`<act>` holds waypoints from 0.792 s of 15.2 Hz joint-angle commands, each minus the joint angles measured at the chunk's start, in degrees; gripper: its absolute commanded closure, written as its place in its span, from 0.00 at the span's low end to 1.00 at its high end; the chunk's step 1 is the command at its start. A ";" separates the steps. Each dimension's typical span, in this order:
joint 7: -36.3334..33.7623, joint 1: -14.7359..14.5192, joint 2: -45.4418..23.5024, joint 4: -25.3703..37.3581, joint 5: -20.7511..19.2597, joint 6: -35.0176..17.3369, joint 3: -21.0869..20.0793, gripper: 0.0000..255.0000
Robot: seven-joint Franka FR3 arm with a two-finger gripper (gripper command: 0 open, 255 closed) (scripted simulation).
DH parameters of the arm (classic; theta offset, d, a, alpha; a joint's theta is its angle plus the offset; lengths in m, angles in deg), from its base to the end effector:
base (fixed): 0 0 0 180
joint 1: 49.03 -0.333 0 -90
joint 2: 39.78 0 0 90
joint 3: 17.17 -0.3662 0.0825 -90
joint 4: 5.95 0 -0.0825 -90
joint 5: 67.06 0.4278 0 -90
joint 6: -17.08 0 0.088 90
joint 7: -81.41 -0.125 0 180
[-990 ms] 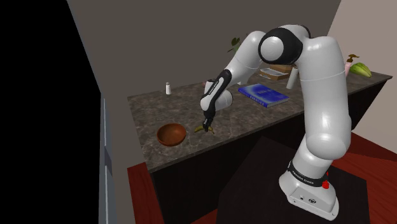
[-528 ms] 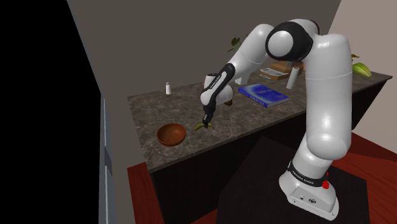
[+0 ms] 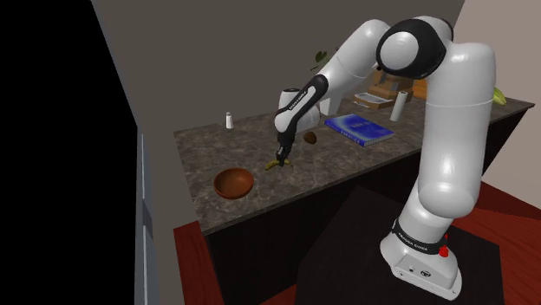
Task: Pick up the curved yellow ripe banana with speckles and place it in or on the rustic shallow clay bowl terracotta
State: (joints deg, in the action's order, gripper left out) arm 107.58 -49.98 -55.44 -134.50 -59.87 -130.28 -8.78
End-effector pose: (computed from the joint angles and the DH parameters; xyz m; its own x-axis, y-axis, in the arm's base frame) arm 0.5852 -0.0775 0.2463 0.9716 0.2270 0.0672 0.2279 -0.9737 -0.0053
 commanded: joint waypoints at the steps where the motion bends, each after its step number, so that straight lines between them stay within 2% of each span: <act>1: -0.36 -0.15 1.21 0.04 -0.44 1.26 0.20 1.00; 12: -2.04 -0.61 7.20 1.41 -2.61 8.49 0.93 1.00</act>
State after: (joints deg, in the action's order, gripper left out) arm 105.63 -50.58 -48.57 -133.17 -62.36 -122.22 -7.89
